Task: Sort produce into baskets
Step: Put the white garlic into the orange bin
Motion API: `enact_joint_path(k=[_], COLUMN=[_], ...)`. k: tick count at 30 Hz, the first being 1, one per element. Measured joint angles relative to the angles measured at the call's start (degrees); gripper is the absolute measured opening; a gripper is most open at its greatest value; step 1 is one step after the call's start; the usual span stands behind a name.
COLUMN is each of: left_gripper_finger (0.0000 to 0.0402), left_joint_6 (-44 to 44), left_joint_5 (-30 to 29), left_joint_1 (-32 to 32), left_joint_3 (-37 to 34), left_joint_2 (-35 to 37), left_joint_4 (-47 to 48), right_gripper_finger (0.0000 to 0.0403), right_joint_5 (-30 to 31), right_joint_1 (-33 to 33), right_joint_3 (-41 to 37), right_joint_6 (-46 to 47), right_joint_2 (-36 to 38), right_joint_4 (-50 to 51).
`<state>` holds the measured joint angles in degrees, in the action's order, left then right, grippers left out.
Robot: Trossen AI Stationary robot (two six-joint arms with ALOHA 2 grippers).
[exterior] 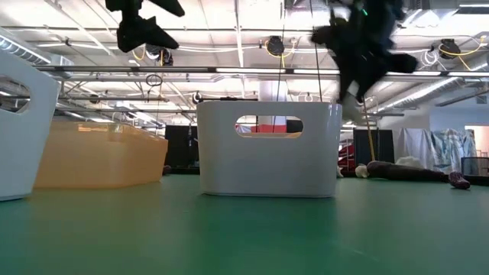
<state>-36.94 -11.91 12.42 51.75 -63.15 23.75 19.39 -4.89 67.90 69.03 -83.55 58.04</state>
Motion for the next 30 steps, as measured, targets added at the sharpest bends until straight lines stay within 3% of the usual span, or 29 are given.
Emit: enact_joint_path(k=[6,11,18,23,30], left_gripper_finger=[0.0276,0.0276,0.0276,0.0276,0.0276], left_joint_6=[1.28,1.38,2.09,3.32,4.72], left_joint_5=[-6.15,-12.79,-17.62,-17.61,-13.93], left_joint_1=[1.57,3.40,3.83,3.83,3.82], left_joint_3=[0.00,0.00,-0.33,-2.61,-3.45], left_joint_2=[7.31,15.09,22.38,24.92,24.98], left_joint_4=[5.41,10.69,16.65,17.06,19.71], right_gripper_finger=[0.0114,0.0114,0.0114,0.0114,0.0114], right_joint_5=[2.48,2.06,-5.53,-6.59,-8.90], right_joint_1=[-0.05,-0.95,-1.29,-1.68,-2.00], right_joint_3=[3.54,3.50,3.98,12.05,30.10], right_joint_6=[-7.67,-14.09,-17.04,-23.10,-33.43], right_joint_2=[-0.23,-5.19,-18.28,-28.70,-41.97], right_joint_4=[-20.25,-38.19,-61.74,-65.14,-63.21])
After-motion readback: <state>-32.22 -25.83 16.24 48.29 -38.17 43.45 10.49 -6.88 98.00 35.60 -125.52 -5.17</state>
